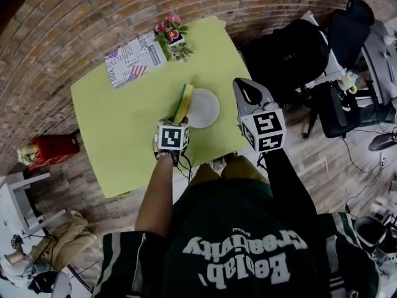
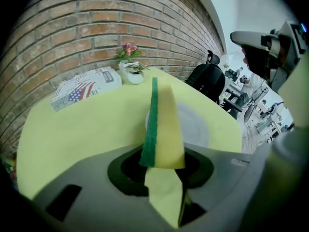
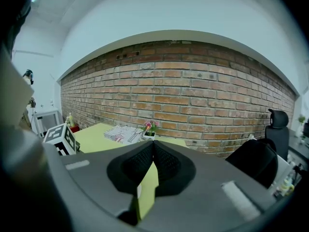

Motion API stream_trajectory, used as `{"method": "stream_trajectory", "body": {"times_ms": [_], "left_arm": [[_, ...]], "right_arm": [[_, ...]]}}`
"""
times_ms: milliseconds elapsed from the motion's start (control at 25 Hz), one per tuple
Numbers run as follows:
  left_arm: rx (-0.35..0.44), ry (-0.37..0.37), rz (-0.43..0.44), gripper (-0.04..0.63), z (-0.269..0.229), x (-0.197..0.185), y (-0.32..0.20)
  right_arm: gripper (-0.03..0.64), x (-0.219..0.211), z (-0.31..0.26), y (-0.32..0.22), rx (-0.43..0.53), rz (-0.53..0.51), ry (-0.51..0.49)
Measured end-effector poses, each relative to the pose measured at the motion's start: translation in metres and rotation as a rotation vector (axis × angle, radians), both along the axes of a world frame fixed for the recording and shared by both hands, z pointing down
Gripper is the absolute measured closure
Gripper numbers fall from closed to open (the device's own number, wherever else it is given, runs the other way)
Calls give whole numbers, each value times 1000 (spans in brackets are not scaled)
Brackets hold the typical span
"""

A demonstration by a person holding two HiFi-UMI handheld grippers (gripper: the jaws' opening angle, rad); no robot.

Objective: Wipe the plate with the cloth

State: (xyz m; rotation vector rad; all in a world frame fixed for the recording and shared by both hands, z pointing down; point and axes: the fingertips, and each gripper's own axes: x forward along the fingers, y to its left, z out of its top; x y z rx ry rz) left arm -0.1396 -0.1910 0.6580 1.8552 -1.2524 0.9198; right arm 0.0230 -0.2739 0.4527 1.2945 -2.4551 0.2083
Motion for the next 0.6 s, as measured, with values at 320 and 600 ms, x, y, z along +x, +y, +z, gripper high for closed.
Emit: {"method": "stream_trajectory", "body": {"times_ms": [320, 600], "left_arm": [[-6, 8, -94, 459, -2, -31, 7], [35, 74, 12, 460, -19, 21, 1]], "right_arm": [[603, -15, -1, 2, 3, -25, 11], [603, -9, -3, 4, 8, -8, 13]]}}
